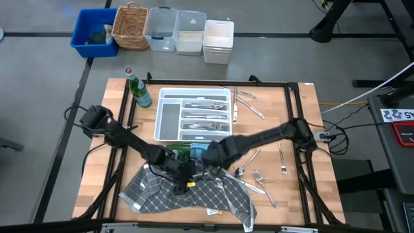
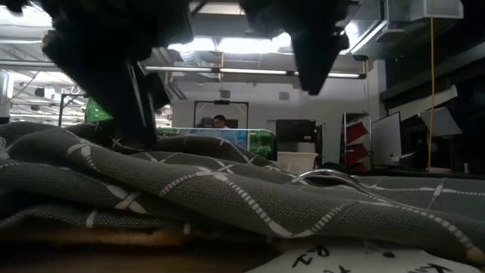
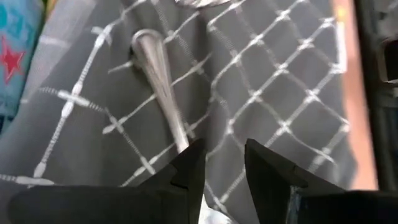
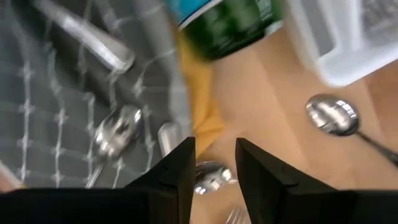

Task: Sort silverware
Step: Put the silver fork into the silverware tray

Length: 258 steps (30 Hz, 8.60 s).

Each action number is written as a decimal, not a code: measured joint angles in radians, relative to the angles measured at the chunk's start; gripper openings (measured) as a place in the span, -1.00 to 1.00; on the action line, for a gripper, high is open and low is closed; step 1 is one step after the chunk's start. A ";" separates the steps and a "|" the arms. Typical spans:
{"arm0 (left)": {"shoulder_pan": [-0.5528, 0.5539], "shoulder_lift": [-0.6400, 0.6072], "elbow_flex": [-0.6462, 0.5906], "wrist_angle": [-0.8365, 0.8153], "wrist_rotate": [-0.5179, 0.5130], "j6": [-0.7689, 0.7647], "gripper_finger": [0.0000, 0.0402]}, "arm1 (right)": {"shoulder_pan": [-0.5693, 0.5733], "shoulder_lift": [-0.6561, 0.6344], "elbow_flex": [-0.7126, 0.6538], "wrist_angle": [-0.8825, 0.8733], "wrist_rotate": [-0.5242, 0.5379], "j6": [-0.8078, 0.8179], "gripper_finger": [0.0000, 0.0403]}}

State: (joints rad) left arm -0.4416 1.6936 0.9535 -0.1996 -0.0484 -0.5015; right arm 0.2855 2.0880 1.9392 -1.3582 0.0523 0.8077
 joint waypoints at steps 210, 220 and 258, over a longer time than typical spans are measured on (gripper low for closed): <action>0.427 -0.040 0.108 0.474 -0.766 -0.452 -0.90 | -0.429 -0.623 -1.114 1.753 -0.044 -0.078 -0.43; 0.427 -0.040 0.108 0.474 -0.715 -0.462 -0.90 | -0.430 -0.623 -1.115 1.750 -0.069 -0.124 -0.61; 0.415 -0.369 0.108 -0.171 -0.685 -0.101 -0.53 | -0.682 -0.624 -1.115 1.603 -0.140 -0.796 -0.99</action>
State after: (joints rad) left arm -0.0265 1.3249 1.0618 -0.3711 -0.7330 -0.6022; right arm -0.3961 1.4644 0.8238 0.2452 -0.0877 0.0120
